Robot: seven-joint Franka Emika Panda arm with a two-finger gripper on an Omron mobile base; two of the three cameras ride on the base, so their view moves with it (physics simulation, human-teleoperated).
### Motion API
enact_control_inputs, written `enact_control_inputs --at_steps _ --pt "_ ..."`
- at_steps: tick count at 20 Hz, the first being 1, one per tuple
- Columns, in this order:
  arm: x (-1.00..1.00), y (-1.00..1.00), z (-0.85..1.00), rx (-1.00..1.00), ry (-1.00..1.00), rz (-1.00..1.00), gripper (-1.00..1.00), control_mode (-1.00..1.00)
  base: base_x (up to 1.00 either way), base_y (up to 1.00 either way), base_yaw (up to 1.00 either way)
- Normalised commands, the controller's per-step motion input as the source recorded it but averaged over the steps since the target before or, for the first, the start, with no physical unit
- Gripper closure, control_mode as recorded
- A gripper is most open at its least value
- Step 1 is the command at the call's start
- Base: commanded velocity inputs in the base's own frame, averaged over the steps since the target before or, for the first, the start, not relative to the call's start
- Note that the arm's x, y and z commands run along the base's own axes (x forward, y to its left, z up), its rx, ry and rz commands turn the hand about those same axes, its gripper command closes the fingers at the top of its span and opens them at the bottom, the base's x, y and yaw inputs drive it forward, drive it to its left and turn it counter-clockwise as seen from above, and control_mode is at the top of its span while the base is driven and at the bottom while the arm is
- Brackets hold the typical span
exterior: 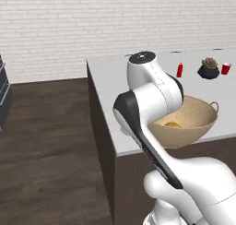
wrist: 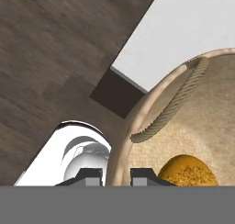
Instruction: Open the cabinet, pick up the bread from the cabinet and place it in the basket. Then move the basket to the dining counter.
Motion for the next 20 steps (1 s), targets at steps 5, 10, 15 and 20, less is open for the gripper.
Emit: enact_control_inputs --at_steps 5,10,15,20 --pt "0.0 0.0 0.0 0.0 0.0 0.0 1.0 1.0 0.01 -0.8 -0.03" --pt "0.0 0.0 0.0 0.0 0.0 0.0 1.0 1.0 0.14 -0.18 -0.17" --pt "0.0 0.0 0.0 0.0 0.0 0.0 1.0 1.0 0.19 0.17 -0.05" --pt "0.0 0.0 0.0 0.0 0.0 0.0 1.0 1.0 0.47 0.1 0.01"
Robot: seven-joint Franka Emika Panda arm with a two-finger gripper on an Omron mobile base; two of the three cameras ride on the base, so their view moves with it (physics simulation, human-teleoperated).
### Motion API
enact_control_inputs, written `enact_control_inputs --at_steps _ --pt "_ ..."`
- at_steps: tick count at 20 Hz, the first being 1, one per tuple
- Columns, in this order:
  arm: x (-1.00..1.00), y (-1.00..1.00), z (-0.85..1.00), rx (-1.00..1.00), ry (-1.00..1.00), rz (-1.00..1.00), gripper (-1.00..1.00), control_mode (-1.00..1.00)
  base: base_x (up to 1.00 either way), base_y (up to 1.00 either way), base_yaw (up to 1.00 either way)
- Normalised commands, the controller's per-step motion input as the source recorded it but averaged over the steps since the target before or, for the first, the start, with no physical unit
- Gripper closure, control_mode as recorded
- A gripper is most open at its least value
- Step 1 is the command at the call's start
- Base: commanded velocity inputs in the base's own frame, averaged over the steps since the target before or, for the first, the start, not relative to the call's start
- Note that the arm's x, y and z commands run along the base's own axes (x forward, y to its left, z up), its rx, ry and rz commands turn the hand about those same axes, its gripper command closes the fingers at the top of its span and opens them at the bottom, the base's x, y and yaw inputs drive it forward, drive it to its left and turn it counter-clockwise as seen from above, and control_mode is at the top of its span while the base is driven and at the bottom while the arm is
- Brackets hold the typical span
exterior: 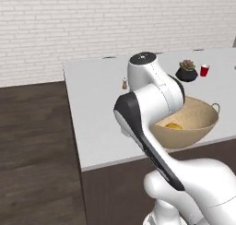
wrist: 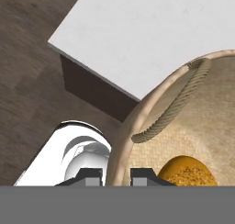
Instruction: Open the cabinet, pick up the bread from the cabinet and place it in the basket. Then move the basket to the dining counter.
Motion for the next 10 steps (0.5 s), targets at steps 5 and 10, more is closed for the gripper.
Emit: enact_control_inputs --at_steps 5,10 --pt "0.0 0.0 0.0 0.0 0.0 0.0 1.0 1.0 0.62 0.1 0.03" --pt "0.0 0.0 0.0 0.0 0.0 0.0 1.0 1.0 0.33 0.06 0.03"
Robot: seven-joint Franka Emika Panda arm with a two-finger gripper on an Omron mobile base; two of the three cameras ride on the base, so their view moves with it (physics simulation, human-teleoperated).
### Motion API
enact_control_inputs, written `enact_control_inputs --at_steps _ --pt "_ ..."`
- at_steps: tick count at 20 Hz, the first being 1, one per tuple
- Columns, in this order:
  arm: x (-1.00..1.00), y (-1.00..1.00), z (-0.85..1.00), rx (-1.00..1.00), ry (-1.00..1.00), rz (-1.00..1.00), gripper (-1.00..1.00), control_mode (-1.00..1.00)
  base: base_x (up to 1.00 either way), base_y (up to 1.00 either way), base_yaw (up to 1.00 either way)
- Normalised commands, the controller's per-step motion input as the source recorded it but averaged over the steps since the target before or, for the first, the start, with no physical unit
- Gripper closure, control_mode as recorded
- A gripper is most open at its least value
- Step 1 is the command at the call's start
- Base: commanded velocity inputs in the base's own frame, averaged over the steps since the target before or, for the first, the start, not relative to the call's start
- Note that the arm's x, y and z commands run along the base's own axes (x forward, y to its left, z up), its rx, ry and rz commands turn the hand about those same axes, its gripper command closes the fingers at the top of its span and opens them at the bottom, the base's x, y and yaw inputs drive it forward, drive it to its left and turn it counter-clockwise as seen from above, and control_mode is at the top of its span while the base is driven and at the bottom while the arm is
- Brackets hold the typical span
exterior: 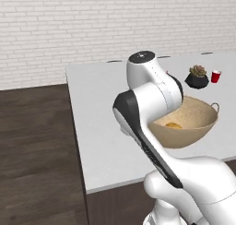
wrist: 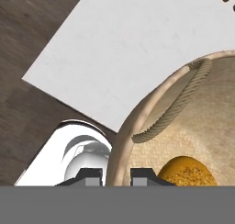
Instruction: Open the cabinet, pick up the bread from the cabinet and place it in the basket. Then move the basket to the dining counter.
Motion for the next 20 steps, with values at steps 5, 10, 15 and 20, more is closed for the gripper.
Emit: enact_control_inputs --at_steps 5,10,15,20 --pt "0.12 0.0 0.0 0.0 0.0 0.02 1.0 -1.0 0.0 0.0 0.0" --pt "0.85 0.11 -0.22 0.0 0.0 0.0 1.0 -1.0 0.0 0.0 0.0" --pt "1.0 0.1 -0.65 0.0 0.0 0.0 1.0 -1.0 0.0 0.0 0.0" --pt "0.99 0.0 -0.86 0.0 0.04 0.0 1.0 -1.0 0.0 0.0 0.0"
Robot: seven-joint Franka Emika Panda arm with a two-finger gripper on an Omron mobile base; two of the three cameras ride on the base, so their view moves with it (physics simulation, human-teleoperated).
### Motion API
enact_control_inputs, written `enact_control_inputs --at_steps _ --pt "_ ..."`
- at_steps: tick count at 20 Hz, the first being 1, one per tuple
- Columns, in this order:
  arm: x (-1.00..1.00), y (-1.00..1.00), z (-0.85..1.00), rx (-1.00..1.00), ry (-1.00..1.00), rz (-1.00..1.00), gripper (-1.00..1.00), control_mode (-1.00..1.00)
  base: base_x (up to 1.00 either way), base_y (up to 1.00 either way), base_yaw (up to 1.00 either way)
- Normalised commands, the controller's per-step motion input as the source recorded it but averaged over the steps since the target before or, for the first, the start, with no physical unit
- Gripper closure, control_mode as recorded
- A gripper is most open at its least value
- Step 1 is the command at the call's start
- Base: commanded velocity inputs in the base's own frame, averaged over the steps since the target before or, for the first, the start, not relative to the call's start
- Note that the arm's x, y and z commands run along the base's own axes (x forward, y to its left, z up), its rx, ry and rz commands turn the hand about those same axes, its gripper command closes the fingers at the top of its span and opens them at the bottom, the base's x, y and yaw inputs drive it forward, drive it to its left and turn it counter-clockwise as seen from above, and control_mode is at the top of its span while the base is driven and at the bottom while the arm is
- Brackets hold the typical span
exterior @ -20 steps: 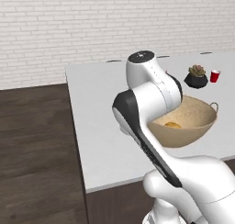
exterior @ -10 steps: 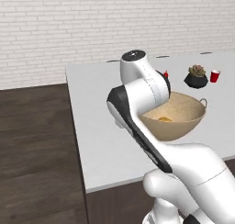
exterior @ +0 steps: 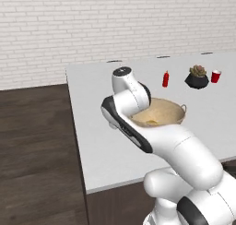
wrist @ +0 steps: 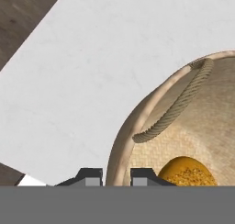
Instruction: Open the cabinet, pick up the bread from the cabinet and place it in the basket. Then move the basket to the dining counter.
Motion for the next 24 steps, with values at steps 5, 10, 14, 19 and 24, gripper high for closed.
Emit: enact_control_inputs --at_steps 5,10,14,19,24 --pt "0.84 -0.01 -0.68 -0.06 0.09 0.0 1.0 -1.0 0.0 0.0 0.0" --pt "0.5 -0.03 -0.44 -0.02 0.01 0.0 1.0 -1.0 0.0 0.0 0.0" --pt "0.26 -0.03 -0.51 -0.05 0.0 0.0 1.0 -1.0 0.0 0.0 0.0" --pt "0.04 0.0 -0.47 -0.04 -0.01 0.0 1.0 -1.0 0.0 0.0 0.0" --pt "0.03 0.0 -0.39 -0.01 -0.02 0.0 1.0 -1.0 0.0 0.0 0.0"
